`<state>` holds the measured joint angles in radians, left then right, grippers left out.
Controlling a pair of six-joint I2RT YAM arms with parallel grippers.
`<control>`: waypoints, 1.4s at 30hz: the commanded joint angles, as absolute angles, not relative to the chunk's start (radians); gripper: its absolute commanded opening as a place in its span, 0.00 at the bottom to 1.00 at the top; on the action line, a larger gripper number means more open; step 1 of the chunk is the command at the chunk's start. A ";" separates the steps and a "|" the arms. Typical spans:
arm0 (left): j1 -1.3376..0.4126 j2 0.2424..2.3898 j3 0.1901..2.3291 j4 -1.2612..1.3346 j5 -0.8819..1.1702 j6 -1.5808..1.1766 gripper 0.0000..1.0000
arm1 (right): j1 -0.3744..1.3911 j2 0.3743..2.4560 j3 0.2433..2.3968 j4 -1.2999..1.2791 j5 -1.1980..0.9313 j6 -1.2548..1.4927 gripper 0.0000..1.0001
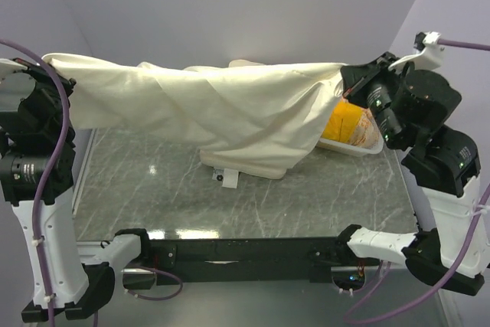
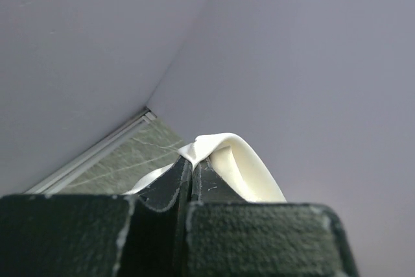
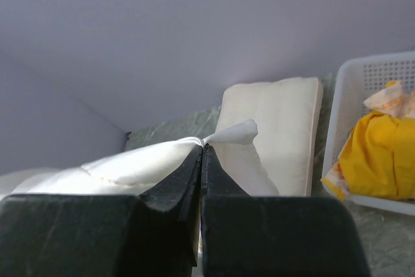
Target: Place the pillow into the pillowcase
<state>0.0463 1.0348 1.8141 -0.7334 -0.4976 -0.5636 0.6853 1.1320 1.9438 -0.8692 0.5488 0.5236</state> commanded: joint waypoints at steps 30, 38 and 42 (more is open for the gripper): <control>0.233 1.122 1.155 -0.440 0.063 -0.675 0.84 | 0.383 1.134 1.128 -0.456 0.088 0.587 0.98; -0.436 1.083 1.008 -0.336 -0.120 -0.692 0.97 | 0.356 1.018 0.834 -0.388 0.219 0.640 0.99; -0.818 1.291 1.116 -0.337 -0.306 -0.683 0.98 | 0.262 1.101 0.867 -0.355 0.121 0.658 0.95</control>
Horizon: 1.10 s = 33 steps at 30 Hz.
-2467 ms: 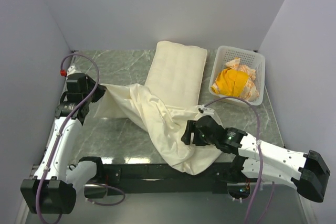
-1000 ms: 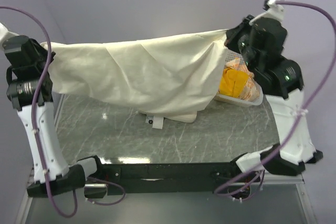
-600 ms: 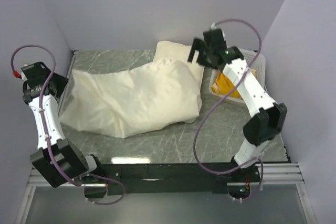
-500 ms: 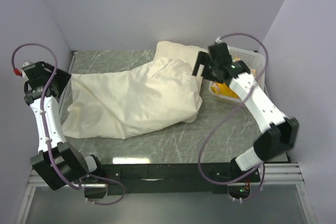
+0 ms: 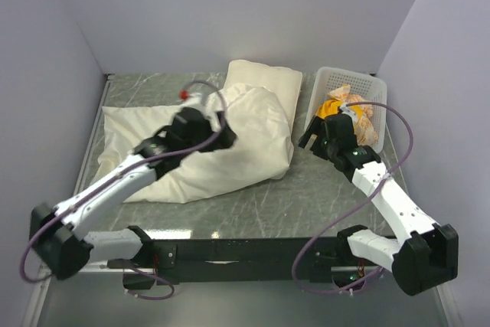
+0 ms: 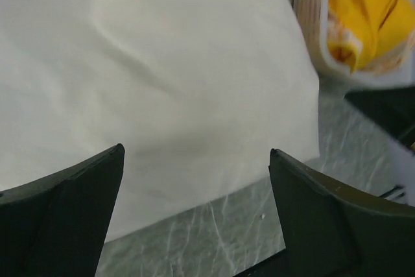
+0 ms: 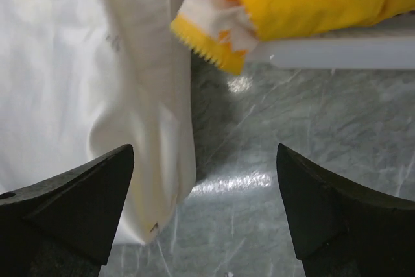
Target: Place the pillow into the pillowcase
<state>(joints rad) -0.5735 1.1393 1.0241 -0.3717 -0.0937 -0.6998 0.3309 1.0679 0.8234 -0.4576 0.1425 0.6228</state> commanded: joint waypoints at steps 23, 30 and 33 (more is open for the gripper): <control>-1.114 1.786 1.410 -0.485 -0.779 -0.708 0.01 | 0.020 1.269 0.804 -0.285 0.100 0.752 0.91; -1.083 1.415 1.152 -0.489 -0.744 -0.808 0.01 | -0.187 1.224 0.784 -0.316 0.060 0.723 0.90; -1.055 1.252 1.042 -0.508 -0.706 -0.873 0.01 | -0.195 1.197 0.785 -0.330 0.101 0.713 0.90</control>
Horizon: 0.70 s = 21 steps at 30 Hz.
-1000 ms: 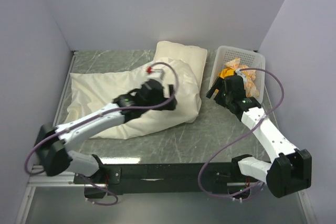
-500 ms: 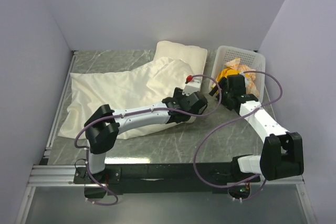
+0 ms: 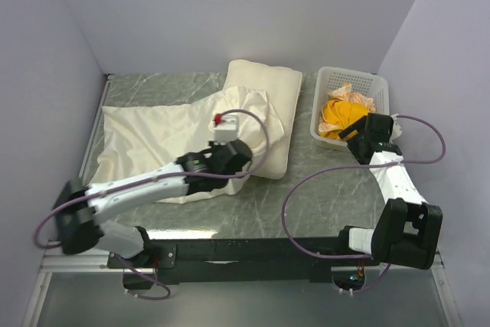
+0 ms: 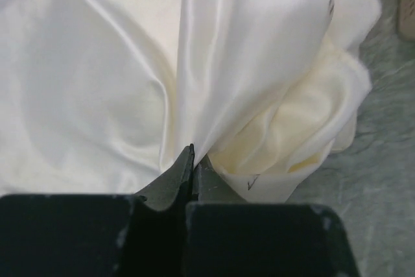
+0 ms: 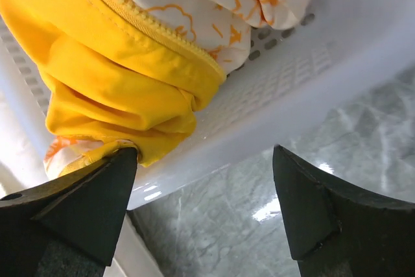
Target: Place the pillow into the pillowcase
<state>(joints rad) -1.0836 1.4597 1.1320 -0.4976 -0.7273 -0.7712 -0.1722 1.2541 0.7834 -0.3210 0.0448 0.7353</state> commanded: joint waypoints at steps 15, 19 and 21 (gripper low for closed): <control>-0.712 0.815 0.703 -0.485 -0.476 -0.971 0.04 | -0.016 0.947 0.824 -0.397 0.080 0.719 0.91; -0.710 0.825 0.678 -0.485 -0.472 -1.005 0.04 | 0.159 0.989 0.828 -0.339 0.075 0.744 0.90; -0.704 0.812 0.664 -0.466 -0.457 -1.005 0.04 | 0.239 1.072 0.862 -0.304 0.091 0.739 0.89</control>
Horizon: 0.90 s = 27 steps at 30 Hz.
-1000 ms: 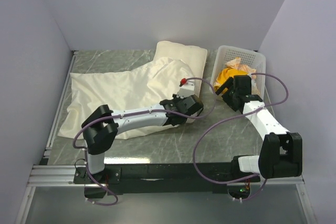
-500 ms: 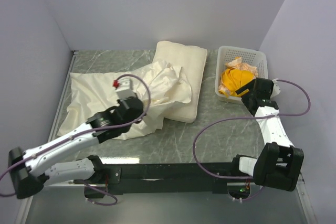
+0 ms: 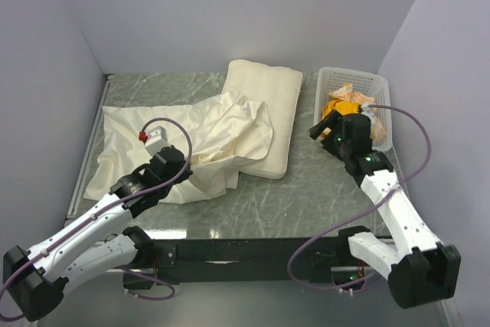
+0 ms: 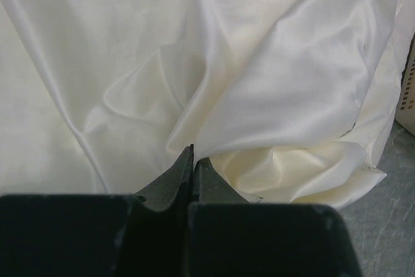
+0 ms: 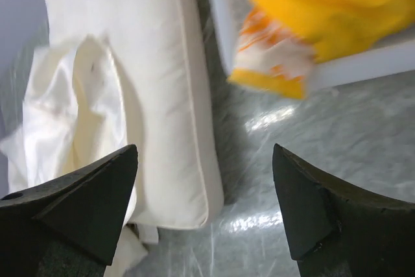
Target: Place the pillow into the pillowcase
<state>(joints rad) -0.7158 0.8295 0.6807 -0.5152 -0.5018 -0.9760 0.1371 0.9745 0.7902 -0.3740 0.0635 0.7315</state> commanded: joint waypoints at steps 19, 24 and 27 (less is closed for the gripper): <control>-0.650 0.746 0.673 -0.532 -0.480 -0.970 0.05 | 0.105 1.574 1.019 -0.322 0.213 0.730 0.32; -0.600 0.718 0.695 -0.575 -0.500 -0.950 0.05 | 0.097 1.493 0.950 -0.296 0.184 0.712 0.41; -0.571 0.701 0.715 -0.584 -0.506 -0.937 0.06 | 0.168 1.445 0.925 -0.252 0.094 0.684 0.69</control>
